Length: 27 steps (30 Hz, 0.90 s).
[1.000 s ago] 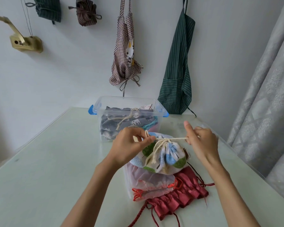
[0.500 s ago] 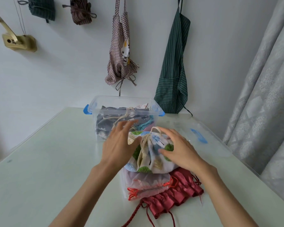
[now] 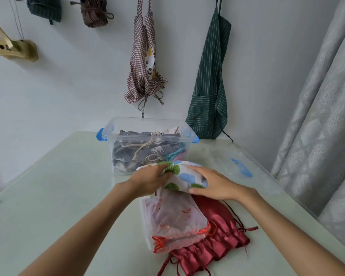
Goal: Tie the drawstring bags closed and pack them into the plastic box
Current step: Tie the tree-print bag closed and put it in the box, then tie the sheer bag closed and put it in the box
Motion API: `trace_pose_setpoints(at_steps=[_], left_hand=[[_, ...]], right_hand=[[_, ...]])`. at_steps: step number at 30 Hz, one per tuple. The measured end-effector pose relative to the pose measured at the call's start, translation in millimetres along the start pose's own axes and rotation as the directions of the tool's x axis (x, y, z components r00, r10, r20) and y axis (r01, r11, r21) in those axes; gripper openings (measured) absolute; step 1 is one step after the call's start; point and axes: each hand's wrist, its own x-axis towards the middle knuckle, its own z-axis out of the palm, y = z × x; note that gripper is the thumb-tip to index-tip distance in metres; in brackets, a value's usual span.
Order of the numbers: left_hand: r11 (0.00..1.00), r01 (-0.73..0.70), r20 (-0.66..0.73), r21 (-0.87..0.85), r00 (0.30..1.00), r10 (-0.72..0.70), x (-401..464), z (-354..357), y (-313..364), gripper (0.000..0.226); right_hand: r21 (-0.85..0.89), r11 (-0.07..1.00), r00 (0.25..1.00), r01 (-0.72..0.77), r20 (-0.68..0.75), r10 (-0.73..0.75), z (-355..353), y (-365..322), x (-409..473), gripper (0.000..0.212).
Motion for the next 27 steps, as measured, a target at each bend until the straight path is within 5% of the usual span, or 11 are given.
trace_pose_setpoints(at_steps=[2, 4, 7, 10, 21, 24, 27], left_hand=[[0.999, 0.012, 0.050, 0.035, 0.999, -0.014, -0.2, -7.8, 0.7, 0.046], [0.993, -0.003, 0.057, 0.120, 0.998, -0.004, -2.0, -16.4, 4.4, 0.051], [0.991, -0.069, -0.124, 0.116, 0.989, 0.083, -1.4, -39.9, 12.9, 0.033], [0.992, -0.105, -0.287, 0.063, 0.950, 0.119, -6.2, -79.5, 27.4, 0.029], [0.995, -0.087, -0.485, -0.052, 0.873, 0.051, -9.7, -192.3, 47.7, 0.034], [0.998, -0.032, -0.550, -0.045, 0.835, 0.002, 10.2, -213.2, 38.8, 0.036], [1.000, -0.028, -0.704, 0.004, 0.710, 0.023, 30.9, -216.6, 29.4, 0.036]], right_hand=[[0.114, 0.993, 0.997, -0.006, -0.075, 0.015, -3.5, 1.4, 12.3, 0.050], [0.022, 1.000, 0.987, -0.009, -0.159, 0.013, -11.1, -3.4, 17.8, 0.014], [0.048, 0.998, 0.958, 0.039, -0.285, -0.024, -30.9, -16.7, 20.6, 0.033], [0.134, 0.981, 0.932, 0.141, -0.351, -0.086, -61.9, -33.7, 15.0, 0.020], [0.146, 0.929, 0.801, 0.339, -0.563, -0.204, -153.6, -96.6, 26.3, 0.005], [0.111, 0.924, 0.698, 0.367, -0.689, -0.195, -161.4, -113.3, 50.6, 0.041], [0.043, 0.932, 0.546, 0.359, -0.820, -0.172, -149.1, -122.1, 75.9, 0.056]])
